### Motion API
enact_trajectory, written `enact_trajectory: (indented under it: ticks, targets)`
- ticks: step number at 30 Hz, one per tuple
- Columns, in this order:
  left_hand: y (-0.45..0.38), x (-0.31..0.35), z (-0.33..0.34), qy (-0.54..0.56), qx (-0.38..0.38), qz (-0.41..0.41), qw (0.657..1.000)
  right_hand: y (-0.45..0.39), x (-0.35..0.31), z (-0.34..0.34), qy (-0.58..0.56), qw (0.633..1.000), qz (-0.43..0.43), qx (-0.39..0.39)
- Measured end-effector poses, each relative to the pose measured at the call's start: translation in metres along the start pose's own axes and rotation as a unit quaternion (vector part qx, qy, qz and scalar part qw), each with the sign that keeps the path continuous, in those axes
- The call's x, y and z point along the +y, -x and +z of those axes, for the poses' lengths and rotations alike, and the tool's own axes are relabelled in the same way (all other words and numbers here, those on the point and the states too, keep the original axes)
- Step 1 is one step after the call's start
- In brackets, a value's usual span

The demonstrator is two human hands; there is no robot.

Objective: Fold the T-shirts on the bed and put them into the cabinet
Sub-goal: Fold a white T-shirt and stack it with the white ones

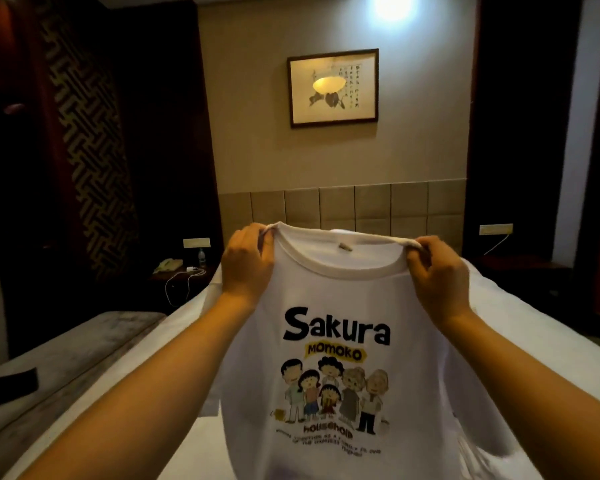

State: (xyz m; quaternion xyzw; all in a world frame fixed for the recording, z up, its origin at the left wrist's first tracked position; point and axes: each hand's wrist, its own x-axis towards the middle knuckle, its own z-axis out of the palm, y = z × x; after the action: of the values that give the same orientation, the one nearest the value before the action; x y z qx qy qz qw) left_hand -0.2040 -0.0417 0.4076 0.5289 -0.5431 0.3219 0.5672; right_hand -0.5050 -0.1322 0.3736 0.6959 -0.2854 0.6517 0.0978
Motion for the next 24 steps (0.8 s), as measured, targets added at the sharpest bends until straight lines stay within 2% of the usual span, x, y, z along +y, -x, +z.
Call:
enact_trajectory:
  ticks: [8,14,19,24]
  targets:
    - [0.129,-0.068,0.032,-0.027,-0.141,-0.076,0.987,0.13,0.041,0.05,0.058,0.985,0.117,-0.111]
    - [0.207,-0.119,0.066,-0.06,-0.24,-0.179,0.952,0.199,0.071,0.096,0.074,0.943,0.212,-0.247]
    - [0.245,-0.155,0.106,-0.066,-0.306,-0.247,0.917,0.233,0.096,0.135,0.08,0.918,0.242,-0.304]
    - [0.267,-0.188,0.15,-0.071,-0.337,-0.267,0.9,0.257,0.132,0.177,0.111,0.897,0.248,-0.349]
